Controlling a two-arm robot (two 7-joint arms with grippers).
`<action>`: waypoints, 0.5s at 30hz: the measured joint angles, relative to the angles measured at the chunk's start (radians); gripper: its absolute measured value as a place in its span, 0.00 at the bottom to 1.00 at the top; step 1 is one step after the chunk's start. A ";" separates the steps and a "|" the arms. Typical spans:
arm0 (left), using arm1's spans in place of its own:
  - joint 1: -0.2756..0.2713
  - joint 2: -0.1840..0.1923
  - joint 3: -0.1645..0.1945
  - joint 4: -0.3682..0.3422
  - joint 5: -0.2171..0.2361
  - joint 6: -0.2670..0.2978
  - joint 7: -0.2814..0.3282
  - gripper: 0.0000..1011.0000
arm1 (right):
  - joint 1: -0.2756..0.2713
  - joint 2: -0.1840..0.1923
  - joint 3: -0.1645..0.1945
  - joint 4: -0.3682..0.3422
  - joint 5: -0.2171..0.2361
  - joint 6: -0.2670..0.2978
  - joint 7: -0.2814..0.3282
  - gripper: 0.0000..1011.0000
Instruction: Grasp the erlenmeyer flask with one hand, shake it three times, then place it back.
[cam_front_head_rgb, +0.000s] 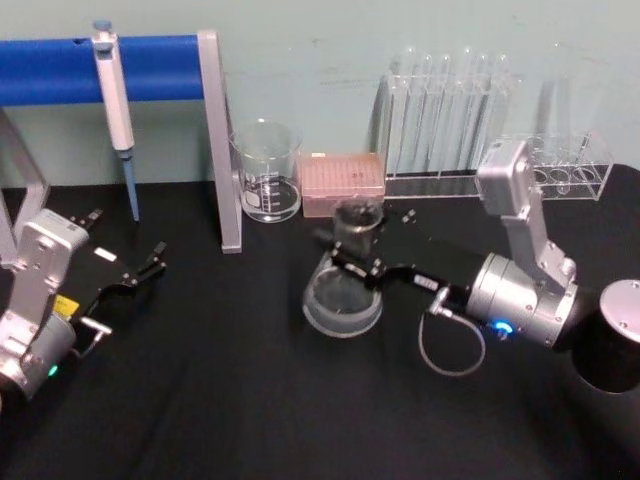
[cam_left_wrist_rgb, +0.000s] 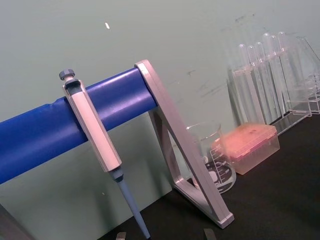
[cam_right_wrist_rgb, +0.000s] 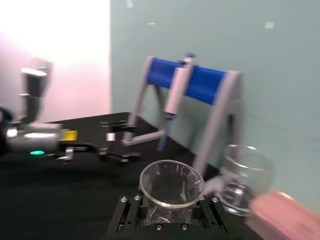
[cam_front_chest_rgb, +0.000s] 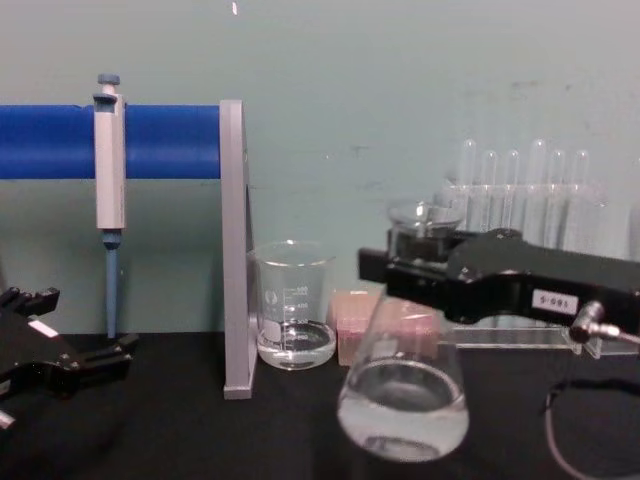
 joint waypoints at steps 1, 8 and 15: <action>0.000 0.000 0.000 0.000 0.000 0.000 0.000 0.99 | -0.002 -0.002 0.007 0.002 -0.003 0.001 -0.012 0.45; 0.000 0.000 0.000 0.000 0.000 0.000 0.000 0.99 | -0.021 -0.022 0.065 0.010 -0.039 0.010 -0.126 0.45; 0.000 0.000 0.000 0.000 0.000 0.000 0.000 0.99 | -0.041 -0.038 0.113 0.012 -0.074 0.029 -0.220 0.45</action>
